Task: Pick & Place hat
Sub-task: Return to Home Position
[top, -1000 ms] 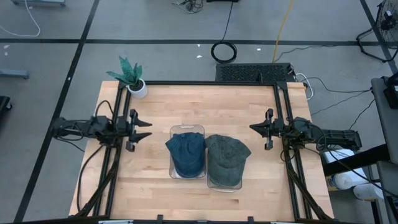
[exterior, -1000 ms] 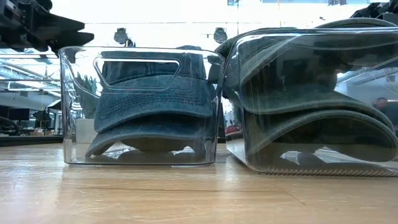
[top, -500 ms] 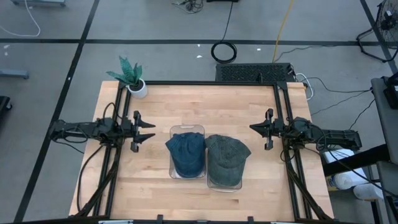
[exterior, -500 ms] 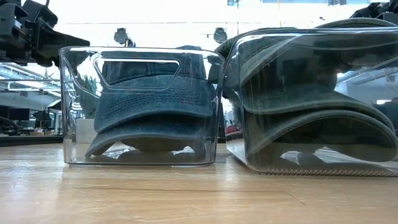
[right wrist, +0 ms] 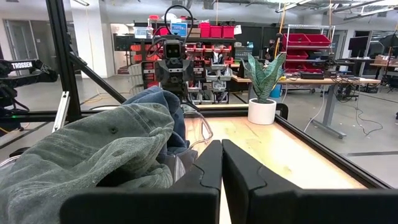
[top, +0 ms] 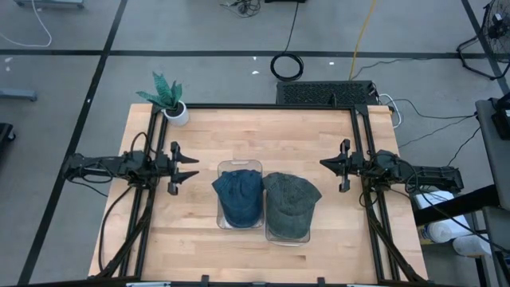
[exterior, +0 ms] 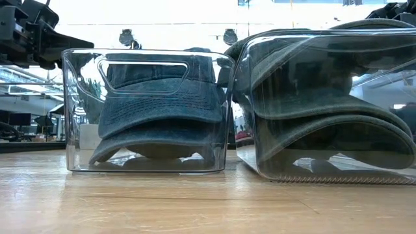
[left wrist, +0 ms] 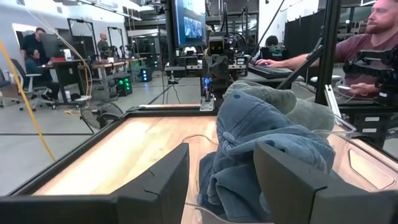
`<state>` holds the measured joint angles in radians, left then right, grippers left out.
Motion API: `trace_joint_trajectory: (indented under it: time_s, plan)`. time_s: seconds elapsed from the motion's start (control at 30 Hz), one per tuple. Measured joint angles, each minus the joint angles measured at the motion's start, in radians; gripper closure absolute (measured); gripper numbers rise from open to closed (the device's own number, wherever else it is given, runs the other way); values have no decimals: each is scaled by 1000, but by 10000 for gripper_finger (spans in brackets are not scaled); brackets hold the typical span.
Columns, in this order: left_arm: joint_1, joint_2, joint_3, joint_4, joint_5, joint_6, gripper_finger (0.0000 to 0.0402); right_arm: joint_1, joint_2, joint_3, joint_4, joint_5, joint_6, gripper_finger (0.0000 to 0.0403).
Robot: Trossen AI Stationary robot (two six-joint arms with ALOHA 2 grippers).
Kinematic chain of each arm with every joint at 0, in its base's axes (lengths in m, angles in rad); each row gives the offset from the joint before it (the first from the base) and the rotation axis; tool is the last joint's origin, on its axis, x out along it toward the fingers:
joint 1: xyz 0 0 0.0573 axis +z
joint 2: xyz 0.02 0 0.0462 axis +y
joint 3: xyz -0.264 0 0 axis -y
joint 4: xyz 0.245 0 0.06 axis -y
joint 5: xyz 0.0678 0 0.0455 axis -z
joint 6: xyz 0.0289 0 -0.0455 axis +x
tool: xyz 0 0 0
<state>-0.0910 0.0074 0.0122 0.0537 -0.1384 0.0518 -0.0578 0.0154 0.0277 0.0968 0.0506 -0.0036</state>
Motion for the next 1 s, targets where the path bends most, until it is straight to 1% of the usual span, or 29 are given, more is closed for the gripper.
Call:
trace_joint_trajectory:
  time_s: [1.0]
  plan:
    - [0,0,-1,20,-1,-4,215,0,0,0,0,0,0,403]
